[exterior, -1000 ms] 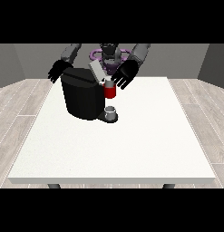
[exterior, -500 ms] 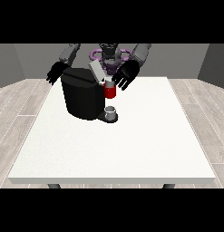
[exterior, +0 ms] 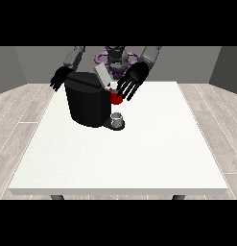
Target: Insert the coffee pod into the coffee machine and close the lid
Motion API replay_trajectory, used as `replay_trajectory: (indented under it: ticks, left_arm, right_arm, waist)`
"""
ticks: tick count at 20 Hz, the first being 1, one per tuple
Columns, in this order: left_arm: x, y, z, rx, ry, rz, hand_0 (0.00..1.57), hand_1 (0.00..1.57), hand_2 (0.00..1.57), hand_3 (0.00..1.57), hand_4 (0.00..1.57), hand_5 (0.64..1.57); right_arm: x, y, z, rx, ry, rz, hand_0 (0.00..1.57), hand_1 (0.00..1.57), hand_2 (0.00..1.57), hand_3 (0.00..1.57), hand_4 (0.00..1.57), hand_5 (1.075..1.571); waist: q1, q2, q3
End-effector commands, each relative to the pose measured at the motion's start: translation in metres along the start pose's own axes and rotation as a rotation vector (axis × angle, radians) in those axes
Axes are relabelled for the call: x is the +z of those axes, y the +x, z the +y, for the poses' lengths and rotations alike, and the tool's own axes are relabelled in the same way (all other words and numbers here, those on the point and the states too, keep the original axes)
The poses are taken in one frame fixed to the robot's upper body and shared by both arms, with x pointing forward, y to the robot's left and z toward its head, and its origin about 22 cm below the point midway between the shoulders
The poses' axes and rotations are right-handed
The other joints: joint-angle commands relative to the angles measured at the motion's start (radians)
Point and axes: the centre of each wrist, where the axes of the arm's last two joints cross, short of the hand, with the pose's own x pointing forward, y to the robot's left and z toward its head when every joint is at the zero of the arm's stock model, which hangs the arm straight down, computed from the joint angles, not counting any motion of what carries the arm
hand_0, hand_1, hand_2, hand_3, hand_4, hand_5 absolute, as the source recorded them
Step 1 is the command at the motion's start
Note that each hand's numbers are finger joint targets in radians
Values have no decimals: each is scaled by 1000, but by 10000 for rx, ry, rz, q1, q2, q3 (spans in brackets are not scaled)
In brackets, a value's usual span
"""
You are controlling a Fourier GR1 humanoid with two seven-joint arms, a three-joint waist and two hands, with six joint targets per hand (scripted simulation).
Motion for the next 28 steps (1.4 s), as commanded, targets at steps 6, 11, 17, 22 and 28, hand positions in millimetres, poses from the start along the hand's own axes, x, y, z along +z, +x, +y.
replay_trajectory:
  ticks: [6, 11, 17, 22, 28]
  left_arm:
    - [-5, 14, -35, 177, -1047, 148, 0, 0, 0, 0, 0, 1571]
    - [0, 5, -22, 187, -547, 82, 0, 0, 0, 0, 0, 1571]
    - [15, -18, -77, 3230, -1257, 348, 0, 0, 0, 0, 0, 1571]
    - [38, -45, -126, 7223, -227, 616, 0, 0, 0, 0, 261, 1571]
    - [77, -53, -203, 8997, -1130, 1706, 0, 0, 0, 0, 0, 1571]
  right_arm:
    - [16, -28, -9, 40, -292, 659, 0, 0, 0, 0, 416, 1571]
    - [21, -28, 1, -235, -299, 528, 0, 0, 0, 0, 427, 1571]
    - [32, -40, -42, 115, -1187, 1523, 0, 0, 0, 0, 430, 1571]
    - [49, -47, -49, -64, -1087, 1744, 0, 0, 0, 0, 445, 1571]
    - [51, -37, -72, 829, -504, 2320, 0, 0, 0, 0, 390, 1571]
  waist:
    - [386, -942, -12]
    - [452, -934, -14]
    - [1373, -2408, -21]
    - [1759, -3168, -41]
    - [2632, -5071, -29]
